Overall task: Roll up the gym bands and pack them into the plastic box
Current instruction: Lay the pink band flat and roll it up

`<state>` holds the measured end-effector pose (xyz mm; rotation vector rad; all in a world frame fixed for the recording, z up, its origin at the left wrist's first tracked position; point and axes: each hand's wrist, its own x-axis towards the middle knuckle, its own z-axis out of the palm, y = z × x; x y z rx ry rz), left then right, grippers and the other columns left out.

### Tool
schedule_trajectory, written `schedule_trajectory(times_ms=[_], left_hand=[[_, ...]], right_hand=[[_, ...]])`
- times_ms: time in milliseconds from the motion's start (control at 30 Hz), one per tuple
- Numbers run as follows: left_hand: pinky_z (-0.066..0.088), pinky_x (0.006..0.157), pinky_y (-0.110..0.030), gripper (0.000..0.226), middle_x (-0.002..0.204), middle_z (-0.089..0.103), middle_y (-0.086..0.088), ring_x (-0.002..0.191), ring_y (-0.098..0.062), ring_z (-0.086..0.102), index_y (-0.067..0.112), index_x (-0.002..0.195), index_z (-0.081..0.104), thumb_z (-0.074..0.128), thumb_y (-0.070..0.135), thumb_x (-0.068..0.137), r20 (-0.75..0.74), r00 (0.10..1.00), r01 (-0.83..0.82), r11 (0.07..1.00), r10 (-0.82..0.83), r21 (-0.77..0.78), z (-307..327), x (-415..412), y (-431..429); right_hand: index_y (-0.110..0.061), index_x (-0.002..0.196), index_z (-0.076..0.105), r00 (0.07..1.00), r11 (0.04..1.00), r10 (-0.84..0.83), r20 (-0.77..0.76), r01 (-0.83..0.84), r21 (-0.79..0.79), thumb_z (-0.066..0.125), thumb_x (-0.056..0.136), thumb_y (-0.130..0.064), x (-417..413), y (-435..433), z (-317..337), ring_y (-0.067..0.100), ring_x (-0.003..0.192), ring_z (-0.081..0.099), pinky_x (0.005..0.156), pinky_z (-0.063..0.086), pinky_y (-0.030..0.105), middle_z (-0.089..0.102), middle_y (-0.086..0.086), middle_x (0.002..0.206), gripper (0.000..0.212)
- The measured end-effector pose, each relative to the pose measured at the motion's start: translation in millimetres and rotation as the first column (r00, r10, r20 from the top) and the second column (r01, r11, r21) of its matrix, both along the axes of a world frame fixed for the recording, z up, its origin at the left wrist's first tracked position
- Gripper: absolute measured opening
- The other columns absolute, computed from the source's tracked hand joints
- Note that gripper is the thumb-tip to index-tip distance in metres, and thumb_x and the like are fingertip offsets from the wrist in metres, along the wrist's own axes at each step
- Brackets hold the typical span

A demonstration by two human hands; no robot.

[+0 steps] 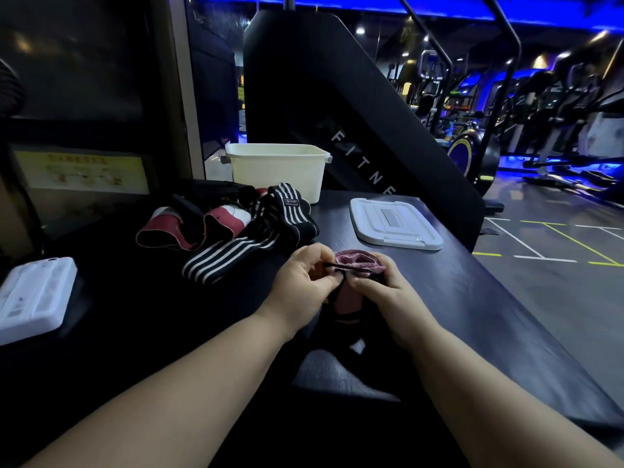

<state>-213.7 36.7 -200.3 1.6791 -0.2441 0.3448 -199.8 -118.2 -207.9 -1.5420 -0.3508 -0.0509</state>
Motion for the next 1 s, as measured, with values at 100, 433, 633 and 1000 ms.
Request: schedule_trajectory(times_ms=[100, 433, 633, 1000], left_hand=[[0.047, 0.066, -0.021, 0.023, 0.091, 0.051, -0.006, 0.072, -0.009, 0.049, 0.021, 0.079, 0.060, 0.067, 0.000, 0.085, 0.012, 0.999, -0.038, 0.999, 0.038, 0.011, -2.1, -1.4, 2.2], [0.045, 0.071, -0.009, 0.026, 0.095, 0.051, 0.005, 0.080, 0.000, 0.054, 0.020, 0.083, 0.058, 0.070, -0.003, 0.082, 0.249, 0.950, -0.223, 0.966, 0.186, 0.128, -6.0, -1.6, -2.0], [0.043, 0.073, -0.005, 0.013, 0.093, 0.052, 0.007, 0.081, 0.001, 0.055, 0.011, 0.086, 0.064, 0.071, 0.001, 0.083, 0.291, 0.932, -0.280, 0.938, 0.214, 0.206, -5.7, -0.7, 4.2], [0.050, 0.092, -0.023, 0.025, 0.109, 0.064, 0.007, 0.102, -0.009, 0.062, 0.020, 0.099, 0.063, 0.067, 0.034, 0.078, 0.165, 0.985, -0.080, 0.980, 0.049, 0.185, -10.5, -10.2, 7.1]], right_hand=[[-0.018, 0.117, 0.059, 0.993, 0.991, 0.115, -0.038, -0.112, 0.074, 0.065, 0.076, -0.018, 1.6, -4.1, 0.1, 0.023, 0.113, 0.062, 0.098, 0.048, 0.037, 0.067, 0.011, 0.118, 0.042], [-0.028, 0.107, 0.054, 0.974, 0.962, -0.183, 0.131, 0.205, -0.179, 0.062, 0.090, -0.012, -4.6, 8.0, 3.6, -0.005, 0.087, 0.057, 0.068, 0.042, 0.002, 0.062, -0.016, 0.096, 0.024], [-0.030, 0.091, 0.056, 0.958, 0.947, -0.247, 0.142, 0.270, -0.174, 0.066, 0.087, -0.016, -2.8, 13.3, 3.6, 0.004, 0.077, 0.058, 0.068, 0.046, 0.013, 0.065, -0.009, 0.085, 0.017], [-0.021, 0.108, 0.048, 0.999, 0.990, 0.014, -0.042, -0.020, -0.142, 0.082, 0.065, -0.040, -9.9, -8.7, 6.0, 0.010, 0.088, 0.067, 0.076, 0.054, 0.028, 0.065, 0.004, 0.105, 0.057]])
